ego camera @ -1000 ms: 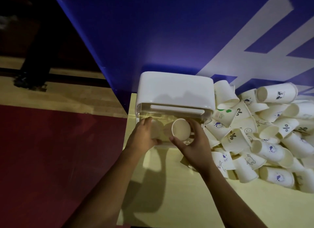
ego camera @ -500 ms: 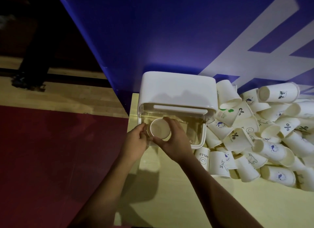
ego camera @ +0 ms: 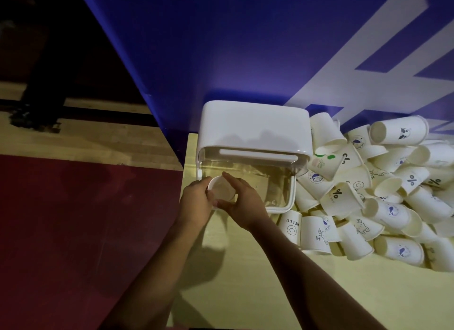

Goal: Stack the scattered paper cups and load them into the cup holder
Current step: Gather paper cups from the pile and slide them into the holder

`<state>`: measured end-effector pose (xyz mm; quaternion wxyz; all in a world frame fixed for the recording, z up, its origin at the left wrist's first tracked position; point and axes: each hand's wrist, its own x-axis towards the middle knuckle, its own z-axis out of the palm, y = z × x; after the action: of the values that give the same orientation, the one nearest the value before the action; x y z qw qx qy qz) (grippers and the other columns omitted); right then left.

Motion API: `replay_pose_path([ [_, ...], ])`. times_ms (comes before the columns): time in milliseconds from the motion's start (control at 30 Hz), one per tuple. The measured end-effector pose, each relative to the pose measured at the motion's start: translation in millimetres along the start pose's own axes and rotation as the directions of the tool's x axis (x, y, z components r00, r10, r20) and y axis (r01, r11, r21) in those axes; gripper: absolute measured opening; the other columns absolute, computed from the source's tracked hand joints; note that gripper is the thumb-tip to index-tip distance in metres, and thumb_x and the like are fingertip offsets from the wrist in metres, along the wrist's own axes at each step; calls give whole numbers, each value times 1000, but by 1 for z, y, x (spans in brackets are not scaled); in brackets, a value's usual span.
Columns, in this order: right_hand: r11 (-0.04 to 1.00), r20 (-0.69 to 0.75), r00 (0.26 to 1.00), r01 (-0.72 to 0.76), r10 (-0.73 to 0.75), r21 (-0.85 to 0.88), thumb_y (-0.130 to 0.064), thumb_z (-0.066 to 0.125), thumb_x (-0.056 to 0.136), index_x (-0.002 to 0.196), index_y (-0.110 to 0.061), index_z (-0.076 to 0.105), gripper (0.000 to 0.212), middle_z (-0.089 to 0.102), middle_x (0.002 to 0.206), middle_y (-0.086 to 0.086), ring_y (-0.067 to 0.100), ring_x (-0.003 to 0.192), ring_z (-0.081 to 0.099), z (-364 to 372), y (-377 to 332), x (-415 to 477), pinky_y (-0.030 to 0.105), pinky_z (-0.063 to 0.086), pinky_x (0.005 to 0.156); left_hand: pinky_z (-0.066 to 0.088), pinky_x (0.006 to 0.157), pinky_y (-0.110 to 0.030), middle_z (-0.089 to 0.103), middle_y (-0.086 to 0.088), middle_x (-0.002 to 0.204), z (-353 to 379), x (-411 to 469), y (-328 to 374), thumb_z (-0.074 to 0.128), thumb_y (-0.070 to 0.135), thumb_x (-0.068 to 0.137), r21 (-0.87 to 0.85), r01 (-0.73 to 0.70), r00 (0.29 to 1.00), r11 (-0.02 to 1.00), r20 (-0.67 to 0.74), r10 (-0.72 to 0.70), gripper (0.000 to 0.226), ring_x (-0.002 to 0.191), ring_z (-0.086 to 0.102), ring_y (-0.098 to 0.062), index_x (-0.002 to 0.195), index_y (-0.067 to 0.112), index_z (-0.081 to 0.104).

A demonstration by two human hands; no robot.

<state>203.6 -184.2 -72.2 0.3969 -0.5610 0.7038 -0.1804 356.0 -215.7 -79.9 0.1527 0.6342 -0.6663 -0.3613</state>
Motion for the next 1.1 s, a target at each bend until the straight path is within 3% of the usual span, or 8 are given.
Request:
replay_pose_path([
  [200, 999, 13, 1000, 18, -18, 36, -52, 79, 83, 159, -34, 32, 91, 50, 150, -5, 17, 132, 51, 0, 2, 0, 34, 48, 103, 56, 82, -37, 69, -13, 112, -1, 0, 7, 56, 6, 100, 63, 15, 1000, 998, 16, -16, 38, 98, 67, -27, 136, 12, 63],
  [367, 995, -86, 996, 5, 3, 95, -60, 73, 85, 158, -35, 33, 87, 46, 154, -7, 13, 137, 47, -23, 16, -34, 37, 47, 108, 47, 73, -28, 65, -8, 116, -14, -32, 27, 61, 20, 100, 15, 20, 991, 1000, -131, -18, 32, 91, 63, -19, 131, 12, 64],
  [567, 981, -304, 947, -46, 103, 190, -51, 73, 89, 135, -33, 63, 50, 65, 129, -15, 1, 117, 61, -91, 59, -100, 36, 54, 99, 57, 79, -27, 63, 6, 127, -7, -65, 143, 55, 44, 97, -31, -391, 920, 920, -10, 391, 44, 102, 64, -11, 134, 22, 62],
  [667, 973, -410, 900, -56, 147, 226, -35, 78, 89, 119, -41, 65, 33, 69, 114, -17, -2, 101, 66, -136, 80, -129, 29, 57, 88, 54, 93, -28, 60, 8, 138, 11, -42, 219, 64, 38, 95, 125, -603, 798, 788, 76, 598, 45, 118, 60, -12, 138, 28, 58],
  [767, 972, -450, 876, -74, 171, 224, -35, 77, 90, 116, -40, 66, 29, 69, 113, -20, -3, 99, 66, -177, 106, -149, 25, 57, 85, 44, 112, -40, 53, 2, 150, 27, 6, 265, 77, 33, 87, 269, -723, 689, 636, 234, 685, 65, 135, 51, -19, 146, 26, 51],
  [900, 972, -466, 866, -89, 184, 219, -39, 72, 91, 120, -35, 66, 30, 70, 111, -18, -2, 98, 66, -227, 143, -162, 24, 57, 83, 29, 119, -39, 38, 1, 160, 36, 66, 291, 78, 30, 84, 598, -734, 648, 322, 476, 595, 81, 145, 36, -23, 154, 28, 37],
  [1000, 971, -455, 868, -107, 196, 214, -36, 72, 93, 123, -31, 67, 30, 69, 113, -16, -2, 96, 66, -260, 167, -164, 17, 53, 78, 30, 119, -38, 41, 2, 158, 40, 85, 301, 76, 23, 85, 650, -753, 594, 101, 606, 529, 76, 142, 39, -22, 152, 29, 41],
  [1100, 960, -439, 874, -100, 210, 260, -36, 73, 93, 122, -30, 69, 31, 70, 114, -14, -1, 95, 67, -284, 185, -157, 23, 57, 79, 34, 117, -38, 47, 4, 154, 46, 91, 308, 74, 24, 87, 626, -779, 533, -37, 691, 488, 71, 137, 46, -21, 150, 31, 43],
])
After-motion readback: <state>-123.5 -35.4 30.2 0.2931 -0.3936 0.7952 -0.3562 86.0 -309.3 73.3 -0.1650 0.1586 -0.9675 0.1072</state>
